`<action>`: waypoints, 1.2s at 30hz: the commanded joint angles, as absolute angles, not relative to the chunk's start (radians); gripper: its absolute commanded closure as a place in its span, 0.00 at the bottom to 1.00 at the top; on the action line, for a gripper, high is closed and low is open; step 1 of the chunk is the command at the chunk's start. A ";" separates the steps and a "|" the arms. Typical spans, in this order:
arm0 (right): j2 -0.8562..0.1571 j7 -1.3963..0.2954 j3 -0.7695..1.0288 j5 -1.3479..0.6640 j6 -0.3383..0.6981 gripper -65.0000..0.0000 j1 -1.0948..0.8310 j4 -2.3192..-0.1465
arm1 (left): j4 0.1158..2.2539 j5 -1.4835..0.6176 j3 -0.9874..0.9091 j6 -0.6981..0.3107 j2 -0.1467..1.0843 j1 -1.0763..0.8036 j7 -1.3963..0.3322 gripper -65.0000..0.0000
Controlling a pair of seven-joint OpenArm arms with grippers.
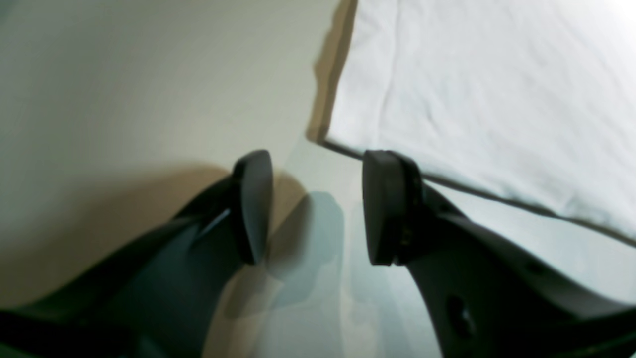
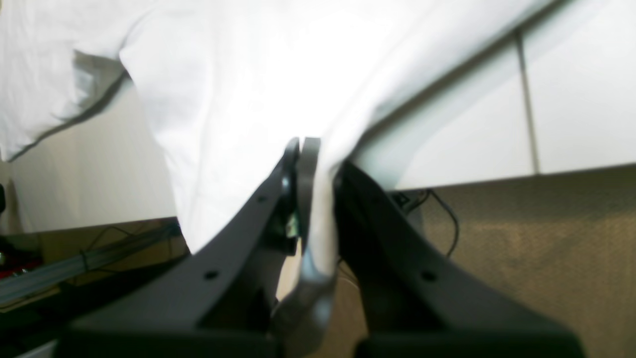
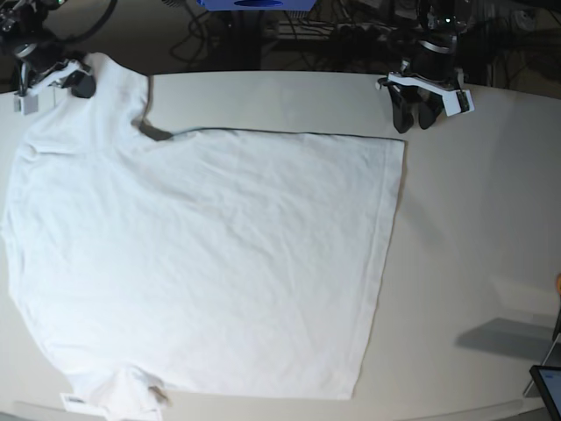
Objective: Fold the T-shirt properly
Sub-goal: 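Grasp the shirt's side edge with both grippers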
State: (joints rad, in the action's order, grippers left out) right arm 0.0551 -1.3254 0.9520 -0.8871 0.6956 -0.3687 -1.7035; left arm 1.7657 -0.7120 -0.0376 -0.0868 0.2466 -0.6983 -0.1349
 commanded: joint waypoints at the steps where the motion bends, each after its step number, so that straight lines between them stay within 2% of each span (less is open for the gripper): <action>1: 0.042 -1.325 0.955 -0.895 0.698 1.00 -0.374 -1.715 | 1.778 -0.717 -0.044 -0.096 0.251 -0.704 -0.113 0.54; 9: 0.042 -1.325 0.955 -0.895 0.698 1.00 -0.386 -1.715 | 1.678 -0.722 -0.045 -0.091 0.246 -0.653 -0.116 0.54; 14: 0.042 -1.325 0.955 -0.895 0.698 1.00 -0.387 -1.715 | 1.607 -0.843 -0.042 -0.094 0.255 -0.602 -0.116 0.54; 20: 0.042 -1.325 0.954 -0.895 0.698 1.00 -0.387 -1.715 | 1.615 -0.866 -0.027 -0.096 0.252 -0.579 -0.117 0.54; 28: 0.041 -1.325 0.954 -0.895 0.698 1.00 -0.387 -1.715 | 1.606 -0.866 0.085 -0.096 0.257 -0.538 -0.117 0.54; 36: 0.041 -1.325 0.954 -0.895 0.698 1.00 -0.387 -1.715 | 1.604 -0.866 0.087 -0.096 0.254 -0.527 -0.117 0.56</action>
